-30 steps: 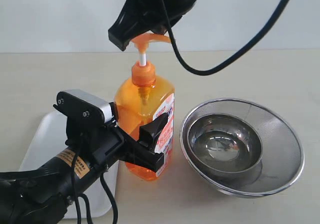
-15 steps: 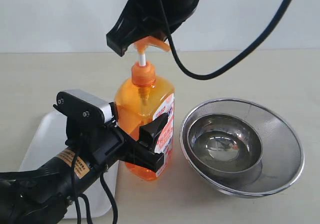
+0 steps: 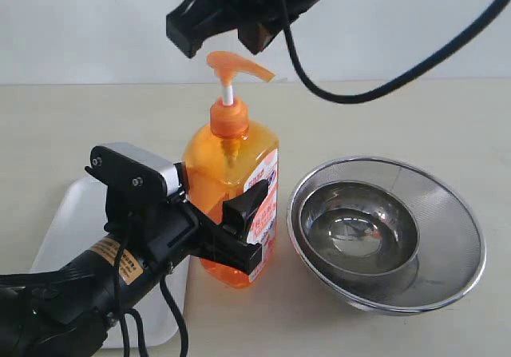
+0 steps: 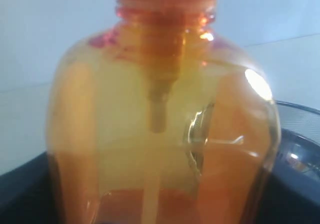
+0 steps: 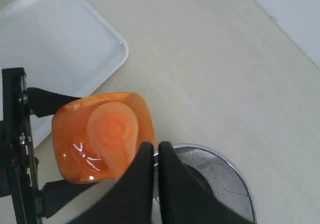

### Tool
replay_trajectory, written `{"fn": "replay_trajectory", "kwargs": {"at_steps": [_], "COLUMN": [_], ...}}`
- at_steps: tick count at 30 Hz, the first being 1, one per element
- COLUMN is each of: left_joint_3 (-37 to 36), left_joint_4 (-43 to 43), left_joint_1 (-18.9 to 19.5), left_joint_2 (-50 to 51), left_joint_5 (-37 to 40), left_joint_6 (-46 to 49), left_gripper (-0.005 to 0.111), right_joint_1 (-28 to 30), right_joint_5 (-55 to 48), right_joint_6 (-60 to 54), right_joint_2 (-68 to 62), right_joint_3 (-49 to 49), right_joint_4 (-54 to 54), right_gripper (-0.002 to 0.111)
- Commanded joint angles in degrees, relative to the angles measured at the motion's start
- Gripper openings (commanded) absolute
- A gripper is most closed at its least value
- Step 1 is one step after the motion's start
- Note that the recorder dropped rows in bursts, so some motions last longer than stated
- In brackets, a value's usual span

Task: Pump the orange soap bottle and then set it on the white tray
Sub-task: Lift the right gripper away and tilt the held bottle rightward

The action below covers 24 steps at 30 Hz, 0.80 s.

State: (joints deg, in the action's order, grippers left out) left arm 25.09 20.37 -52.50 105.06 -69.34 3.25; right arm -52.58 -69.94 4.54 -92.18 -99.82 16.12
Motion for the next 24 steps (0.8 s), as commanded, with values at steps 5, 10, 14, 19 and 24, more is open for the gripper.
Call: {"fn": "replay_trajectory", "kwargs": {"at_steps": [5,10,14,19,24], "left_joint_3": [0.1,0.1,0.1,0.2,0.2], "left_joint_4": [0.6,0.9,0.9,0.9,-1.7], "left_joint_1": [-0.1,-0.1,-0.1,-0.1,-0.1], "left_joint_2": [0.3,0.3,0.3,0.3,0.3], "left_joint_5": [-0.6,-0.6,-0.6,-0.6,-0.6], "left_joint_6": [6.2,10.5,11.2,13.2,15.7], "left_gripper": [0.005,0.005,0.005,0.005,0.005], "right_joint_1": [0.1,0.1,0.1,0.1,0.1], "right_joint_5": [0.0,0.0,12.6,24.4,28.3], "right_joint_6": [10.4,17.1,24.7,29.9,44.4], "right_joint_2": [7.8,14.8,21.6,26.9,32.8], "right_joint_3": [1.0,11.1,26.0,38.3,47.6], "right_joint_4": [5.5,12.3,14.6,15.1,27.1], "right_gripper": [0.0,0.0,0.0,0.0,0.0]}}
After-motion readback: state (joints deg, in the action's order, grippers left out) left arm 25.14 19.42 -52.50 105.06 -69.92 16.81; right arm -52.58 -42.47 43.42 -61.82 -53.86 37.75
